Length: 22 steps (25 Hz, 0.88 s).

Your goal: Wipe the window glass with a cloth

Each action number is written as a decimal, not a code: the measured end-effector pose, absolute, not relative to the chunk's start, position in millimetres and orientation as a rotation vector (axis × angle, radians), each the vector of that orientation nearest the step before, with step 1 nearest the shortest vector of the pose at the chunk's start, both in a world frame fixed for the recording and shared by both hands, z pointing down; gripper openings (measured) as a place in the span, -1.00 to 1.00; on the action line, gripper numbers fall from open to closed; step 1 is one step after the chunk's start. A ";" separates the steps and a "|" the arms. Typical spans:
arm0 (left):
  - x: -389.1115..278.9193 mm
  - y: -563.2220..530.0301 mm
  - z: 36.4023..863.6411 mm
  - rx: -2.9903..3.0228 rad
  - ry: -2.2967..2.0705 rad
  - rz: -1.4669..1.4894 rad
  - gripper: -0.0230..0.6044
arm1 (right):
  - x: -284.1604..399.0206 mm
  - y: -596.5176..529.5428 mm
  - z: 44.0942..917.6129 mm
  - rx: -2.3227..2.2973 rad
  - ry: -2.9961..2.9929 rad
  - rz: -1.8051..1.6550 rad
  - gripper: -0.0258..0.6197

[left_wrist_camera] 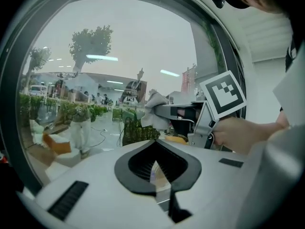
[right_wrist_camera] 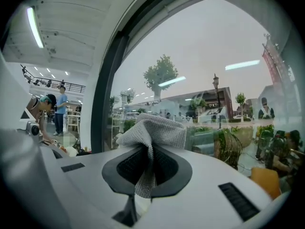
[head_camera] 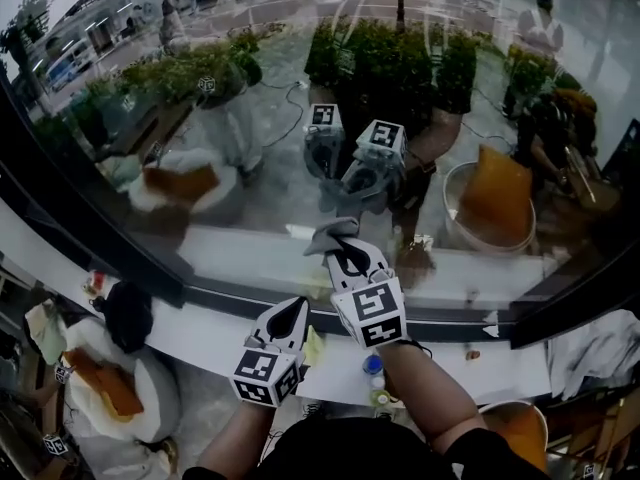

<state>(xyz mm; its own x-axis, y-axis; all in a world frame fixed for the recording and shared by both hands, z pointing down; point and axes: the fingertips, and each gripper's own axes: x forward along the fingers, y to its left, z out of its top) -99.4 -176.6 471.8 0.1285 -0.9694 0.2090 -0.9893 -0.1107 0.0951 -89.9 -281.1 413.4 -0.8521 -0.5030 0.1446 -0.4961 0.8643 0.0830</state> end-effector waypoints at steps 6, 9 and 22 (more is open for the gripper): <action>-115.0 -189.8 469.9 2.231 -1.909 0.130 -0.90 | -96.5 -295.5 418.8 0.849 -2.848 -0.050 -0.80; -118.7 -194.5 466.1 2.242 -1.896 0.119 -0.90 | -96.9 -298.7 417.5 0.878 -2.844 -0.051 -0.80; -94.5 -213.2 462.3 2.353 -1.798 0.139 -0.90 | -68.8 -307.0 418.4 0.942 -2.817 -0.078 -0.80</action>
